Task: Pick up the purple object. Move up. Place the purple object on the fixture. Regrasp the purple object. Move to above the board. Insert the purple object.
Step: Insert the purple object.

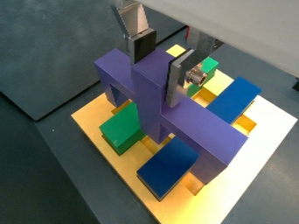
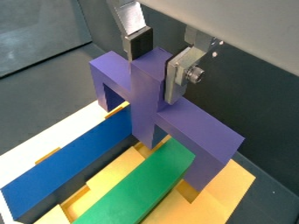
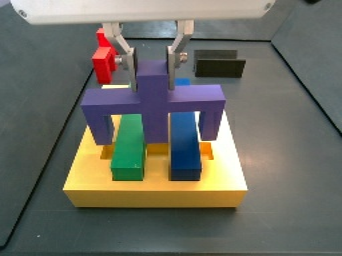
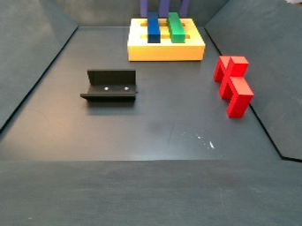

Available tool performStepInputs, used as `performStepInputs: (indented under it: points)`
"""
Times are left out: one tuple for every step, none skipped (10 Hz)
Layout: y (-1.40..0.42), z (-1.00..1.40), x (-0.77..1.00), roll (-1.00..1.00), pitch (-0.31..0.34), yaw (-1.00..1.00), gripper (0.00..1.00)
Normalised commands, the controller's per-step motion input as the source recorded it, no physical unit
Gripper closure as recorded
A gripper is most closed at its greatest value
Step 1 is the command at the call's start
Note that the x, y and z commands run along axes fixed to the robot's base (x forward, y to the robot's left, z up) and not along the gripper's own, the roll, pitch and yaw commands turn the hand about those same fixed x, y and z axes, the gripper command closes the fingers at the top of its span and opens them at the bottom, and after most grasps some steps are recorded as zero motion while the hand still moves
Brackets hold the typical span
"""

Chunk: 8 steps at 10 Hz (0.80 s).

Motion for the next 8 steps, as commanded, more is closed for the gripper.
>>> performStepInputs:
  points:
    - [-0.01, -0.24, 0.07, 0.05, -0.033, 0.0, 1.0]
    - [-0.01, -0.23, 0.1, 0.02, -0.04, 0.0, 1.0]
    - [-0.03, -0.22, 0.09, 0.03, -0.04, 0.0, 1.0]
    - [-0.05, -0.25, 0.06, 0.05, -0.039, 0.0, 1.0]
    - [-0.05, -0.31, 0.05, 0.07, -0.031, 0.0, 1.0]
    - [-0.08, -0.29, 0.05, 0.09, -0.019, 0.0, 1.0]
    - [-0.14, -0.13, 0.11, 0.1, 0.0, 0.0, 1.0]
    - [-0.12, -0.07, 0.06, 0.12, 0.0, 0.0, 1.0]
